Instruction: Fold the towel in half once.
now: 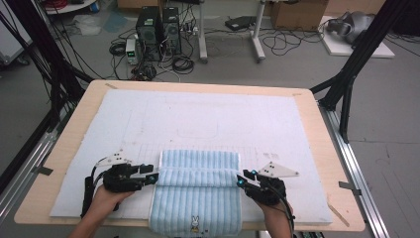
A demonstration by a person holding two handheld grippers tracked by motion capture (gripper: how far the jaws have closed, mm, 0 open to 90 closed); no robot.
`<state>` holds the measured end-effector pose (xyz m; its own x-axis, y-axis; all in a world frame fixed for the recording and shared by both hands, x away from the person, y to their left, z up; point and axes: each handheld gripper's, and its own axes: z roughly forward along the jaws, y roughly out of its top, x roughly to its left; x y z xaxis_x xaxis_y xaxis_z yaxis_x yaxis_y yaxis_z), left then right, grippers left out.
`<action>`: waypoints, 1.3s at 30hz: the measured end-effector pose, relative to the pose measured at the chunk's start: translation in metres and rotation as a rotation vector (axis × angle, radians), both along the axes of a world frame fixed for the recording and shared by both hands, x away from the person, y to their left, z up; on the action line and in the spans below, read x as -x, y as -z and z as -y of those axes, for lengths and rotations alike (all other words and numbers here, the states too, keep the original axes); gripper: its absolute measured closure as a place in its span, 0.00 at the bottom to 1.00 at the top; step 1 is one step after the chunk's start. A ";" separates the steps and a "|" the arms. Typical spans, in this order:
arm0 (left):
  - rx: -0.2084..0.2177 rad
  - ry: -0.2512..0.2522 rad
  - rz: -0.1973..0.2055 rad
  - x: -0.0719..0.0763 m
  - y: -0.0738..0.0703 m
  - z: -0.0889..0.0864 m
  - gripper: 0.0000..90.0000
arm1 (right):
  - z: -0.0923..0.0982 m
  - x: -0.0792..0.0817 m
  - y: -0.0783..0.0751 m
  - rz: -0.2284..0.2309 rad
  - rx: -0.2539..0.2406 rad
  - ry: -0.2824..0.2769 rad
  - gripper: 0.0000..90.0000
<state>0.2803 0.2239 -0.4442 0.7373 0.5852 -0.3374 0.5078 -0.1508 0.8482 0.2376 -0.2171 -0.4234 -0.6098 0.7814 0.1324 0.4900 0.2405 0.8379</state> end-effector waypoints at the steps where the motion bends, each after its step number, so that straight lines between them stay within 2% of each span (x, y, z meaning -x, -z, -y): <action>1: -0.004 -0.007 0.004 -0.004 -0.002 0.000 0.53 | 0.000 -0.004 -0.001 0.003 0.002 0.010 0.73; 4: -0.003 -0.046 0.019 -0.018 -0.006 0.000 0.53 | -0.001 -0.017 -0.003 0.012 0.011 0.048 0.71; 6: -0.032 -0.079 0.016 -0.028 -0.007 0.001 0.51 | -0.003 -0.029 -0.002 -0.004 0.039 0.075 0.69; 9: -0.030 -0.132 -0.013 -0.044 -0.004 0.004 0.49 | -0.007 -0.046 0.004 -0.031 0.079 0.104 0.63; 10: -0.058 -0.144 -0.028 -0.050 -0.002 0.007 0.49 | -0.009 -0.052 0.006 -0.042 0.089 0.108 0.62; 11: -0.084 -0.147 -0.043 -0.055 -0.001 0.011 0.46 | -0.011 -0.057 0.008 -0.049 0.103 0.113 0.61; 13: -0.099 -0.147 -0.057 -0.063 0.002 0.018 0.46 | -0.015 -0.067 0.011 -0.068 0.134 0.122 0.59; 15: -0.138 -0.139 -0.065 -0.068 0.004 0.026 0.45 | -0.018 -0.074 0.014 -0.086 0.139 0.128 0.57; 16: -0.143 -0.134 -0.069 -0.069 0.006 0.029 0.45 | -0.020 -0.075 0.015 -0.096 0.138 0.127 0.56; 18: -0.166 -0.120 -0.071 -0.070 0.009 0.034 0.45 | -0.022 -0.078 0.017 -0.104 0.150 0.125 0.55; 19: -0.179 -0.122 -0.056 -0.069 0.009 0.036 0.46 | -0.023 -0.078 0.018 -0.107 0.155 0.122 0.55; 21: -0.205 -0.128 -0.038 -0.067 0.008 0.037 0.51 | -0.025 -0.079 0.021 -0.124 0.166 0.116 0.55; 23: -0.257 -0.135 -0.004 -0.064 0.008 0.039 0.66 | -0.026 -0.079 0.022 -0.127 0.163 0.118 0.57; 24: -0.278 -0.120 0.013 -0.062 0.007 0.040 0.76 | -0.026 -0.079 0.022 -0.134 0.153 0.128 0.61; 25: -0.272 -0.096 0.011 -0.060 0.008 0.042 0.90 | -0.025 -0.079 0.022 -0.138 0.149 0.137 0.67; 26: -0.291 -0.101 0.024 -0.059 0.007 0.044 0.94 | -0.024 -0.078 0.022 -0.148 0.140 0.142 0.74; 27: -0.291 -0.104 0.023 -0.059 0.007 0.044 0.94 | -0.023 -0.079 0.022 -0.159 0.125 0.133 0.85; 28: -0.272 -0.114 0.004 -0.060 0.007 0.044 0.95 | -0.023 -0.079 0.022 -0.171 0.112 0.112 0.93; 30: -0.235 -0.130 -0.018 -0.064 0.007 0.041 0.95 | -0.028 -0.079 0.020 -0.152 0.154 0.093 0.95; 33: -0.185 -0.154 -0.015 -0.073 0.004 0.038 0.95 | -0.027 -0.085 0.018 -0.141 0.148 0.091 0.96; 35: -0.183 -0.156 0.004 -0.079 0.000 0.038 0.95 | -0.025 -0.092 0.016 -0.132 0.137 0.099 0.95; 39: -0.168 -0.179 0.021 -0.096 -0.005 0.039 0.95 | -0.027 -0.108 0.012 -0.107 0.151 0.110 0.95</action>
